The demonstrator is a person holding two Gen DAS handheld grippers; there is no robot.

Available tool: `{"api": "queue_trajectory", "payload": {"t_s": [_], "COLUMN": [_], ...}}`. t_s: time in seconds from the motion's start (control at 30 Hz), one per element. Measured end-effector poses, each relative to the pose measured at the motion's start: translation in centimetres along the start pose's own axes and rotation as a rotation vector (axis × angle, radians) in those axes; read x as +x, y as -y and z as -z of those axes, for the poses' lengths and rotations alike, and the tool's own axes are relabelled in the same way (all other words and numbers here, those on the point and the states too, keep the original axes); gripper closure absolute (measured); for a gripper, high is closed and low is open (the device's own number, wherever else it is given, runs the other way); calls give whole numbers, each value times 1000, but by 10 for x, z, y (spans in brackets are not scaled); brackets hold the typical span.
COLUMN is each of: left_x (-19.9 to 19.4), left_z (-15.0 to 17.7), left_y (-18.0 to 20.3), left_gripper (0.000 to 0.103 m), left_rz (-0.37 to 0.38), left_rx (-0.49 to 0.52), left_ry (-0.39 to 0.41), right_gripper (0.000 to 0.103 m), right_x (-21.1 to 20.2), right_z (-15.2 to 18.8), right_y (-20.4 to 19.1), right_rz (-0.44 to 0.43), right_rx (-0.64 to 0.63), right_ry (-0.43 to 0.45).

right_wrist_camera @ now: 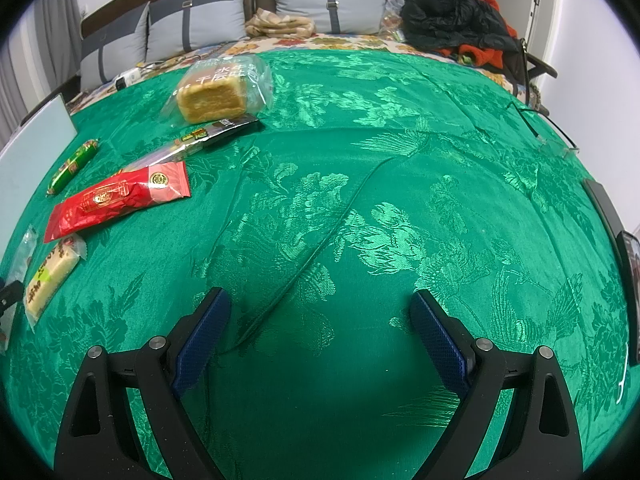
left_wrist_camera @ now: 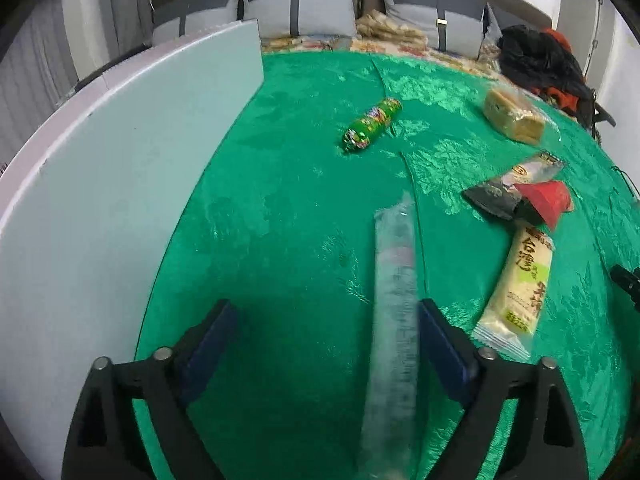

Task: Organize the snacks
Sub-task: 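Reach the left gripper toward the clear tube pack on the cloth, then grasp the clear tube pack with the left gripper while the right grasps the cream bread-stick pack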

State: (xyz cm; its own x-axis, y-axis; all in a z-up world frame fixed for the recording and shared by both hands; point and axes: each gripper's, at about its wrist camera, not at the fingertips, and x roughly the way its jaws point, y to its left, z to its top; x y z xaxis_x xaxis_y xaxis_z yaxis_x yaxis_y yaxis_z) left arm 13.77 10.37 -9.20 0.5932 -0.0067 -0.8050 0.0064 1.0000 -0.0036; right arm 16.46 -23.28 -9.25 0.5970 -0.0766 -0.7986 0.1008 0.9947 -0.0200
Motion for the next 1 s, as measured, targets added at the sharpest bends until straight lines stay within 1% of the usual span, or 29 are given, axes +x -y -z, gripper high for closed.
{"api": "queue_trajectory", "payload": {"t_s": [0.2, 0.33, 0.37, 0.4, 0.43, 0.5, 0.53, 0.6, 0.63, 0.7, 0.8, 0.87, 0.9, 0.93, 0.97, 1.0], "left_x": [5, 5, 5, 5, 5, 5, 5, 5, 5, 5, 5, 5, 5, 5, 5, 5], "left_z": [-3, -2, -3, -2, -2, -2, -2, -2, -2, -2, -2, -3, -2, -2, -2, -2], "left_y": [-5, -5, -5, -5, -5, -5, -5, -5, -4, -5, -5, -5, -5, -5, -5, -5], "left_gripper": [1, 0, 0, 0, 0, 0, 0, 0, 0, 0, 0, 0, 0, 0, 0, 0], "left_rz": [7, 8, 8, 8, 8, 8, 8, 8, 8, 8, 8, 8, 8, 8, 8, 8], "left_rx": [-6, -3, -3, -3, -2, -3, -3, -3, -3, -2, -3, -3, -3, -3, -3, -3], "left_ry": [-12, -15, -15, -15, -15, -15, -15, -15, -15, -15, -15, -15, -15, -15, -15, -15], "right_gripper": [9, 8, 9, 9, 10, 12, 12, 12, 12, 11, 12, 20, 37, 51, 58, 70], "right_x": [0, 0, 3, 2, 0, -8, -9, -7, -3, 7, 18, 22, 22, 21, 20, 18], "right_z": [0, -1, -3, -5, -9, -12, -14, -21, -25, -33, -43, -45, -44, -42, -40, -38], "right_y": [0, 0, 1, -4, -11, -37, -52, -95, -113, -141, -176, -192, -197, -196, -193, -185], "right_rz": [-1, 2, 2, -7, -50, -267, -329, -397, -406, -388, -281, -206, -155, -125, -123, -125], "right_rx": [1, 4, 16, 22, 37, 122, 137, 128, 121, 116, 43, -52, -113, -152, -167, -182], "right_ry": [0, -3, -22, -64, -100, -143, -164, -212, -233, -267, -260, -259, -244, -224, -213, -199]}}
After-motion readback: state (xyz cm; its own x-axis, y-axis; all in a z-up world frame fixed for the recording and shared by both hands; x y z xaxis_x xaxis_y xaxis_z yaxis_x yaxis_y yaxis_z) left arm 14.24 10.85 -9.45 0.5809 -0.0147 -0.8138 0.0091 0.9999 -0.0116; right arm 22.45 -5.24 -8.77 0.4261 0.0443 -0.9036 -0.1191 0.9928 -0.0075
